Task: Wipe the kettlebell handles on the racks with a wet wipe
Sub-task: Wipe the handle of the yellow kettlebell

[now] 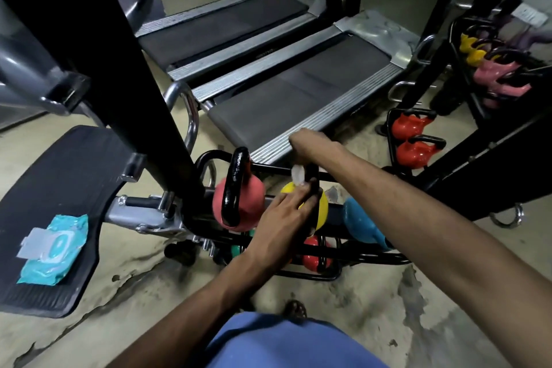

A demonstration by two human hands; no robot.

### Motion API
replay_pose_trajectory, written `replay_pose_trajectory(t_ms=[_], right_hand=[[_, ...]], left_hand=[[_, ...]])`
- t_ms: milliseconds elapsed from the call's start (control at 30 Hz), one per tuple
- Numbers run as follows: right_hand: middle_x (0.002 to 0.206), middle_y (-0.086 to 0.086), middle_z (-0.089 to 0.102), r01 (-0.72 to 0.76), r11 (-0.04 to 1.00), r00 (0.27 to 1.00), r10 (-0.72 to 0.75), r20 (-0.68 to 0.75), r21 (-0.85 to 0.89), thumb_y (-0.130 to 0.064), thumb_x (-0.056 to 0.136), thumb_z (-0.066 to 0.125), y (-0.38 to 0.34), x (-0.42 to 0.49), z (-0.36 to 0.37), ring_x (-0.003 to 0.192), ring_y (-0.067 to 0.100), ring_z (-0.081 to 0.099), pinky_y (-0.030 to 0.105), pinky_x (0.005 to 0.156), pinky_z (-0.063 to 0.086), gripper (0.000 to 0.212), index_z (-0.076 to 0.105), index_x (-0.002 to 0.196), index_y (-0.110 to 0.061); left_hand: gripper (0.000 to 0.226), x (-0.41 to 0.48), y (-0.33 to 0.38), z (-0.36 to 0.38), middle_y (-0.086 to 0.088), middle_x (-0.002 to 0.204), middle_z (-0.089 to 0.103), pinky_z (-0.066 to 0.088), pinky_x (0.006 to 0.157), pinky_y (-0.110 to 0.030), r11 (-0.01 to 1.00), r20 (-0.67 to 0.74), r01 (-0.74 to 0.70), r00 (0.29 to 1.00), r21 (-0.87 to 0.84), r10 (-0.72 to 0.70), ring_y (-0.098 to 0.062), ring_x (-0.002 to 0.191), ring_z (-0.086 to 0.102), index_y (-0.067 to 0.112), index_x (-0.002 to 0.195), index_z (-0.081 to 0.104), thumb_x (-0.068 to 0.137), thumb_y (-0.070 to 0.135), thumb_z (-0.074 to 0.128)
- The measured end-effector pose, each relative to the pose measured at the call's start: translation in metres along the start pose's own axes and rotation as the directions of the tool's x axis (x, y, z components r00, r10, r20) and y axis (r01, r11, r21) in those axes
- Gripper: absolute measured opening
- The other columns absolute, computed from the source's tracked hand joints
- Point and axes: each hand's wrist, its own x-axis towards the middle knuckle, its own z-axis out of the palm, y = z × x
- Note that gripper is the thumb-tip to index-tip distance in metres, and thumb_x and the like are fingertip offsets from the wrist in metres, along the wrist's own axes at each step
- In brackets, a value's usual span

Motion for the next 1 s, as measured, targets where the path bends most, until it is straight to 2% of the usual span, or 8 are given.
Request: replay_pose_trajectory(t_ms=[133, 267, 367, 533, 667, 767, 867, 1000], right_hand=[[0.081, 0.015, 0.073, -0.282, 0.83, 0.952, 0.306, 0.031, 0.482, -0.02, 0.087, 0.059, 0.028, -0.002, 0.013, 0.064, 0.028, 0.07, 0.025, 0.05, 0.052, 0.02, 0.072, 0.088, -0.004], [0.058, 0.006, 0.055, -0.236, -0.039, 0.785, 0.581, 0.215, 0.971, -0.006, 0.089, 0.061, 0.029, -0.028, 0.057, 0.045, 0.016, 0.055, 0.015, 0.035, 0.037, 0.027, 0.057, 0.063, -0.011], [0.076, 0.016, 0.072, -0.118, -0.677, 0.826, 0.339, 0.45, 0.727, -0.008, 0.095, 0.055, 0.01, -0.037, 0.087, 0.062, 0.025, 0.071, 0.025, 0.051, 0.055, 0.019, 0.068, 0.093, 0.005], [0.081, 0.022, 0.073, -0.052, -0.914, 0.883, 0.146, 0.446, 0.402, -0.008, 0.103, 0.039, 0.001, -0.046, 0.085, 0.064, 0.027, 0.075, 0.03, 0.062, 0.062, 0.031, 0.063, 0.094, 0.008], [0.072, 0.012, 0.066, 0.035, -0.63, 0.777, 0.506, 0.375, 0.776, -0.008, 0.088, 0.064, 0.007, -0.041, 0.083, 0.058, 0.022, 0.065, 0.027, 0.055, 0.054, 0.007, 0.064, 0.081, -0.008], [0.073, 0.007, 0.069, -0.065, 0.265, 0.807, 0.581, -0.106, 0.962, -0.009, 0.079, 0.071, 0.016, -0.025, 0.057, 0.068, 0.02, 0.064, 0.028, 0.063, 0.047, 0.005, 0.069, 0.074, -0.011], [0.094, 0.013, 0.072, -0.085, 0.888, 0.968, 0.182, -0.175, 0.453, -0.017, 0.079, 0.07, 0.016, -0.007, 0.026, 0.091, 0.03, 0.069, 0.03, 0.069, 0.046, 0.011, 0.072, 0.086, -0.009], [0.117, 0.01, 0.066, 0.115, 0.986, 0.993, -0.117, -0.011, -0.123, -0.011, 0.086, 0.058, -0.007, -0.005, 0.016, 0.109, 0.033, 0.065, 0.035, 0.066, 0.046, 0.022, 0.07, 0.104, -0.01]], left_hand=[[0.077, -0.001, -0.002, -0.002, -0.009, 0.165, 0.035, 0.034, 0.111, -0.031, 1.0, 0.011, 0.0, 1.0, 0.005, 0.0, -0.021, 0.142, 0.04, 0.013, 0.153, 0.044, 0.083, 0.022, 0.074], [0.07, -0.001, -0.001, -0.009, -0.012, 0.165, 0.034, 0.023, 0.114, -0.028, 1.0, 0.008, -0.026, 1.0, 0.004, 0.026, -0.023, 0.149, 0.039, 0.009, 0.154, 0.042, 0.085, 0.017, 0.042], [0.075, 0.001, -0.007, -0.007, -0.011, 0.164, 0.035, 0.033, 0.115, -0.034, 0.999, 0.029, -0.043, 0.999, -0.009, 0.043, -0.024, 0.147, 0.041, 0.009, 0.152, 0.045, 0.08, 0.015, 0.062], [0.083, 0.002, -0.013, -0.004, -0.009, 0.165, 0.034, 0.034, 0.116, -0.035, 0.999, 0.05, -0.049, 0.997, -0.014, 0.05, -0.022, 0.148, 0.038, 0.011, 0.153, 0.044, 0.076, 0.011, 0.074], [0.088, 0.002, -0.018, -0.003, -0.009, 0.167, 0.028, 0.034, 0.118, -0.037, 0.998, 0.075, -0.057, 0.995, -0.039, 0.06, -0.021, 0.151, 0.034, 0.012, 0.156, 0.039, 0.075, 0.008, 0.074], [0.086, -0.001, -0.019, -0.007, -0.009, 0.171, 0.016, 0.025, 0.125, -0.04, 0.993, 0.082, -0.09, 0.992, -0.073, 0.096, -0.022, 0.156, 0.021, 0.012, 0.161, 0.027, 0.084, 0.006, 0.064], [0.085, -0.007, -0.02, -0.01, -0.008, 0.172, 0.008, 0.015, 0.128, -0.039, 0.988, 0.095, -0.126, 0.986, -0.083, 0.134, -0.021, 0.158, 0.01, 0.012, 0.163, 0.019, 0.091, 0.013, 0.063], [0.08, -0.011, -0.025, -0.005, -0.01, 0.172, 0.01, 0.017, 0.127, -0.041, 0.985, 0.122, -0.157, 0.979, -0.077, 0.165, -0.019, 0.159, 0.01, 0.01, 0.162, 0.021, 0.093, 0.024, 0.059]])
